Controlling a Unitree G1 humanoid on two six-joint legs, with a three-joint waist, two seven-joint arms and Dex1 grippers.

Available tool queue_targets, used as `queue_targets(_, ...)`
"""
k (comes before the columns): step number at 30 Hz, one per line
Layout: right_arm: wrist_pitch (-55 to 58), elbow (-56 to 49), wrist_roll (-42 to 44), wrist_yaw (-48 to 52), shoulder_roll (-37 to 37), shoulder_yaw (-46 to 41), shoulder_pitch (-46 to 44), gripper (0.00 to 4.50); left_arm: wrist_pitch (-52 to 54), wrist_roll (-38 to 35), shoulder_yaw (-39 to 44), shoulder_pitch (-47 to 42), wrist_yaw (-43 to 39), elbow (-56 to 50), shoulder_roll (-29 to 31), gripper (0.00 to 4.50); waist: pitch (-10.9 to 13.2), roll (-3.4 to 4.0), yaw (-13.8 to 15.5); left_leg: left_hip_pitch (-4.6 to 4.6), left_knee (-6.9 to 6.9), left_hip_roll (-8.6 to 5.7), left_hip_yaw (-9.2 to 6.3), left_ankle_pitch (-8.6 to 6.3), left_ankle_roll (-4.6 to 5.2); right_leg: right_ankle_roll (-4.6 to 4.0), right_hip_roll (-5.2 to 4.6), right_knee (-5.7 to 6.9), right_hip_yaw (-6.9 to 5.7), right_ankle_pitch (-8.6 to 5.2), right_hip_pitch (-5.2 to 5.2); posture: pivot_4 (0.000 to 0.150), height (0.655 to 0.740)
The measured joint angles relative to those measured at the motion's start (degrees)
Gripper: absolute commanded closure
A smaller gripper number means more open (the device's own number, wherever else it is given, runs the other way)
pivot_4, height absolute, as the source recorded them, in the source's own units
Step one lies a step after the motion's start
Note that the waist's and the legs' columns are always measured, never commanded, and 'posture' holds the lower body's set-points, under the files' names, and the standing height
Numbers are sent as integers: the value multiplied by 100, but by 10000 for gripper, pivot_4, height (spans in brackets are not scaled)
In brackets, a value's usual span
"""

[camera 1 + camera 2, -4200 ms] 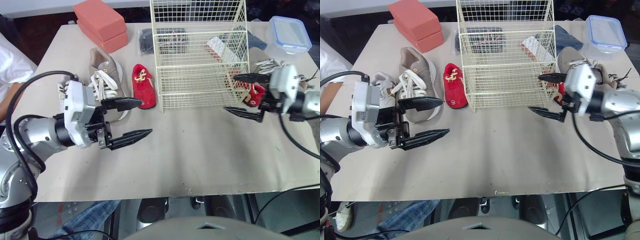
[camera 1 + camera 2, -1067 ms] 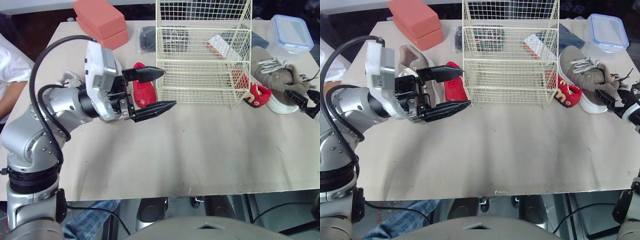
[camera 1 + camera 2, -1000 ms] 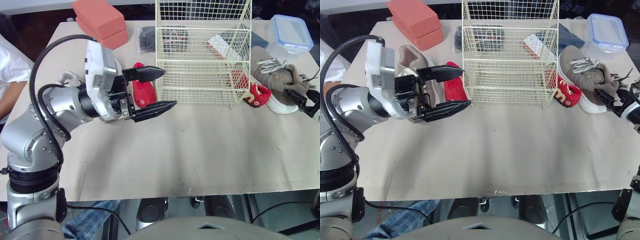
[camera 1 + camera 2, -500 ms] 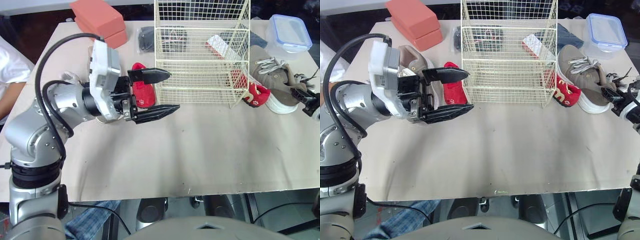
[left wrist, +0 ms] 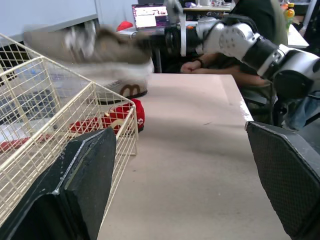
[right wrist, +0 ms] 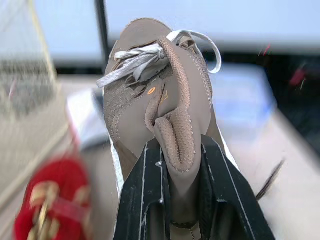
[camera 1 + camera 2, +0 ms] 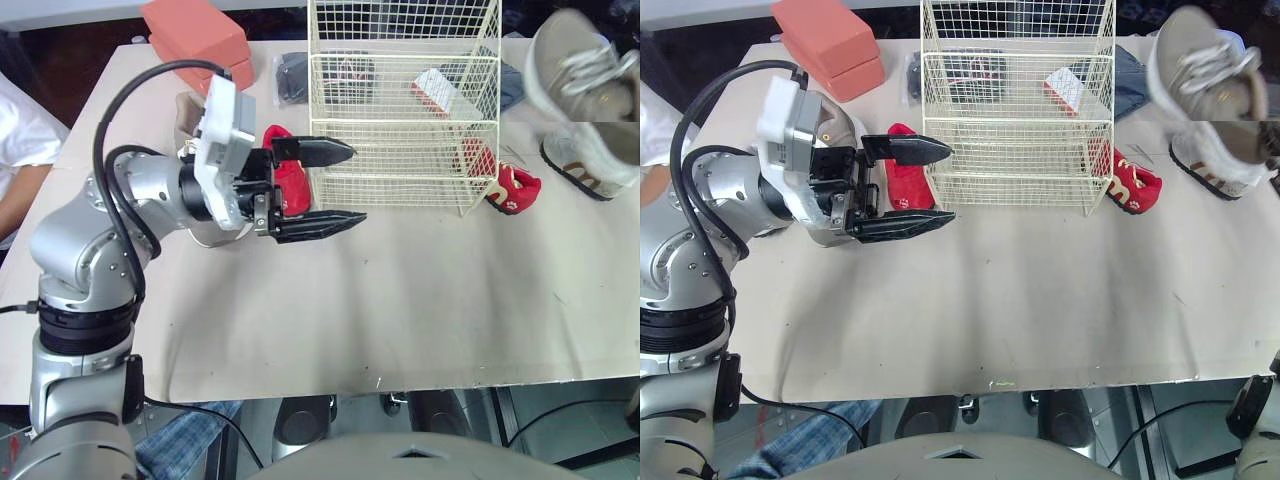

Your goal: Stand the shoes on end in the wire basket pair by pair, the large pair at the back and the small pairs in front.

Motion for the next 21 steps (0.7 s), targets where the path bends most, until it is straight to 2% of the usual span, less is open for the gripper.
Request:
queue_targets(4, -750, -555, 97, 286, -46, 95, -257, 44825, -62, 135, 8, -81, -194, 180, 97, 0, 5, 9, -16, 1, -1, 1, 1, 0, -1, 0, 4, 0, 3, 0, -1, 1500, 6860)
queue_targets(8, -1687, -1060, -138, 1217, -436, 789, -346, 44825, -256, 340, 143, -183, -375, 456, 302, 0, 7, 8, -12, 1, -1, 3, 1, 1, -1, 1, 7, -2, 1, -1, -2, 1500, 6860)
queue_targets(15, -3091, -1136, -442, 2624, -865, 1615, -487, 44825, -325, 368, 464, -195, -661, 526, 598, 0, 11, 4, 21, -7, 1, 2, -3, 0, 0, 0, -3, -7, -5, 0, -2, 1500, 6860)
queue_targets(21, -4224, -1205, -379, 4002, -1231, 2125, -732, 44825, -335, 298, 530, -245, -845, 625, 599, 0, 13, 2, 11, -4, 2, 3, -6, 1, -1, 0, -4, -5, -9, 0, -1, 1500, 6860)
